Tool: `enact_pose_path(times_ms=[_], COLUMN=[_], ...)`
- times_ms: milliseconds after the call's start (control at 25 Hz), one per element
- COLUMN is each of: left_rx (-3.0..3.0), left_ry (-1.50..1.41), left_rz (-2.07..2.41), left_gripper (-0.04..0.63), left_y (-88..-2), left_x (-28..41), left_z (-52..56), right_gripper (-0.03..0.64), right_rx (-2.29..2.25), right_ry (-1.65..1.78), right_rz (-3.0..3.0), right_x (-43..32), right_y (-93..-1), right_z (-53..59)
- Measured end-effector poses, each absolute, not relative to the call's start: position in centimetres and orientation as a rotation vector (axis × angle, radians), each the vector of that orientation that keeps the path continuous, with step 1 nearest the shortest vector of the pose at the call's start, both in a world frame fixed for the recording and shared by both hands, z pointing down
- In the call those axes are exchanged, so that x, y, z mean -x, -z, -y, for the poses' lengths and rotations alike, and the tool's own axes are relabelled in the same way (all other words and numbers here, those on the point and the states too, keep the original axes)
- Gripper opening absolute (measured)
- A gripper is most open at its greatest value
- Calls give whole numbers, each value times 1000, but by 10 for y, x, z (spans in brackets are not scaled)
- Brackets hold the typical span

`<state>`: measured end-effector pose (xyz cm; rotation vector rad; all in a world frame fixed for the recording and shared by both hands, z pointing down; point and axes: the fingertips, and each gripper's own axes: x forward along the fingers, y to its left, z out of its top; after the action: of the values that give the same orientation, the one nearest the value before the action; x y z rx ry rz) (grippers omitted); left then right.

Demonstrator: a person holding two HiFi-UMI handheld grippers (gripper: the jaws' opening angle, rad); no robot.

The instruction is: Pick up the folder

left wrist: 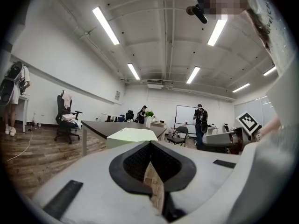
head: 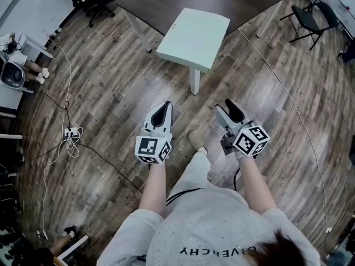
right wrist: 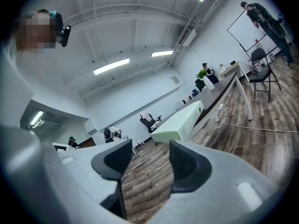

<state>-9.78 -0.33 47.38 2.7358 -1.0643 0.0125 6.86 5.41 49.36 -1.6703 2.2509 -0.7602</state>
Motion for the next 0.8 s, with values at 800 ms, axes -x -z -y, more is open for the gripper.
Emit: enact_pose_path(times_ms=[800], left_rx=[-2690], left_ry=[-40], left_rz=[1059], left_gripper=[-2], left_y=[-503], left_x=[26], left_z=[136], right_gripper=[264], right_rx=[1597], right_ry=[947], right_rz=[-2208], right_x=[-123], right_y=[-531], right_z=[89])
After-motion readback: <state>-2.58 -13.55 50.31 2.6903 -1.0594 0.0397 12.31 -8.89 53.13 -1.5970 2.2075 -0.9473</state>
